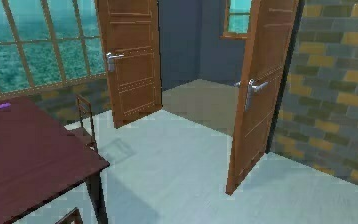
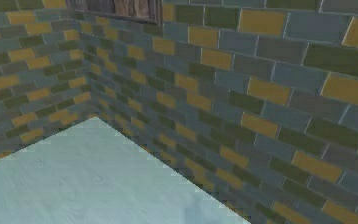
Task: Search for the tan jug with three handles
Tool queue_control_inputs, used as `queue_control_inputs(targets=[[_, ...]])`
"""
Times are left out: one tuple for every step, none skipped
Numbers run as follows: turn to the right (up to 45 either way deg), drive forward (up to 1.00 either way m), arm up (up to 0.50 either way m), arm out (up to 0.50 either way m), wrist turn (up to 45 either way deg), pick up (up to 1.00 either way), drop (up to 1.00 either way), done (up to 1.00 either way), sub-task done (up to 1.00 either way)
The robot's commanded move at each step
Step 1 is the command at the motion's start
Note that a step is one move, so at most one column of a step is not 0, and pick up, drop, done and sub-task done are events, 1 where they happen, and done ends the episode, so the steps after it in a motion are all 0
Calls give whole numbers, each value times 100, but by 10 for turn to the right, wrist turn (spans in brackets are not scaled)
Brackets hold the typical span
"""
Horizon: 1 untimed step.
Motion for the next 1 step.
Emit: queue_control_inputs(targets=[[0, 100, 0, 0, 0, 0, 0, 0, 0]])
